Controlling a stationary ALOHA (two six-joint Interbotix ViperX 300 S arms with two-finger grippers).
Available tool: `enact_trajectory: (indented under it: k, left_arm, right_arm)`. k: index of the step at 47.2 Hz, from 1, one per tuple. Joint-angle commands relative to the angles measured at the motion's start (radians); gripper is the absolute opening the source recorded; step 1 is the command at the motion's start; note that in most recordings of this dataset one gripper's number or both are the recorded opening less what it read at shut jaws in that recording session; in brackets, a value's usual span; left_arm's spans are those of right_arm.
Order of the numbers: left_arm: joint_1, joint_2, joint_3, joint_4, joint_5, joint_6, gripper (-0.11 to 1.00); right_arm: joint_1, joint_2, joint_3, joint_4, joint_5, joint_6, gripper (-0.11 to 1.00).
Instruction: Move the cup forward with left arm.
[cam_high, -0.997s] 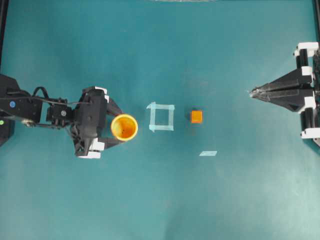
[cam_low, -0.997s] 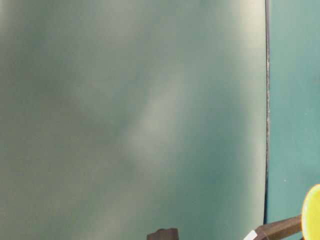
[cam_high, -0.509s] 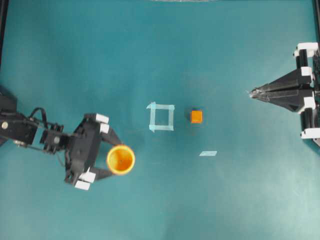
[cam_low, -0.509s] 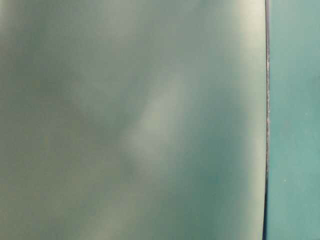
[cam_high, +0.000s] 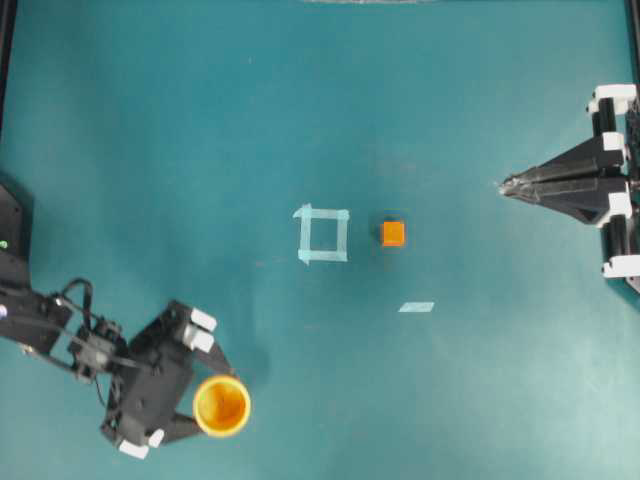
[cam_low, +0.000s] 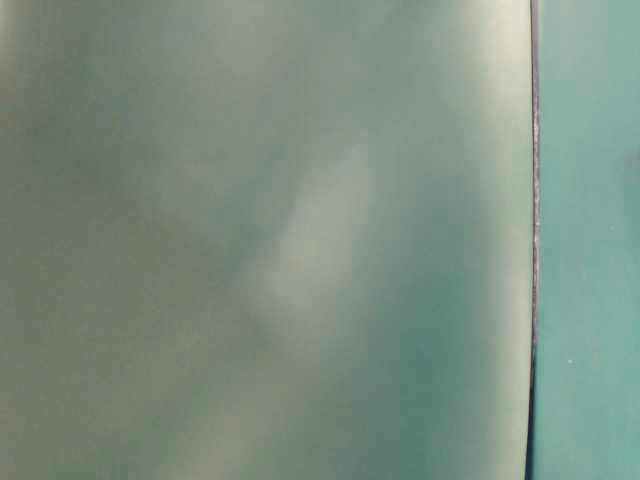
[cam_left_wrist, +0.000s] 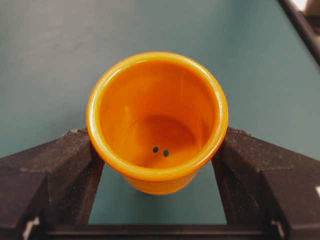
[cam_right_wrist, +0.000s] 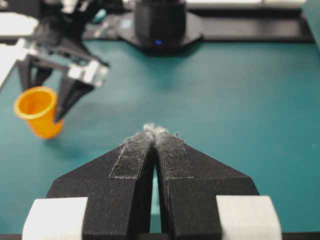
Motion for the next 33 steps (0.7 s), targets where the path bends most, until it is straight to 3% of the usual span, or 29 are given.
enact_trajectory:
  k: [1,14,33]
  left_arm:
    - [-0.032,0.003,-0.048,-0.002,0.012,0.002,0.66]
    - [-0.106,0.018,-0.077,0.0,0.074,0.002,0.66]
    - [-0.114,0.018,-0.077,0.0,0.078,0.002,0.66]
  right_arm:
    - [-0.002,0.003,-0.031,0.003,-0.005,0.005,0.0]
    - [-0.002,0.002,-0.032,0.003,-0.005,0.006,0.0]
    - [0.0,0.002,-0.031,0.003,-0.003,0.023,0.0]
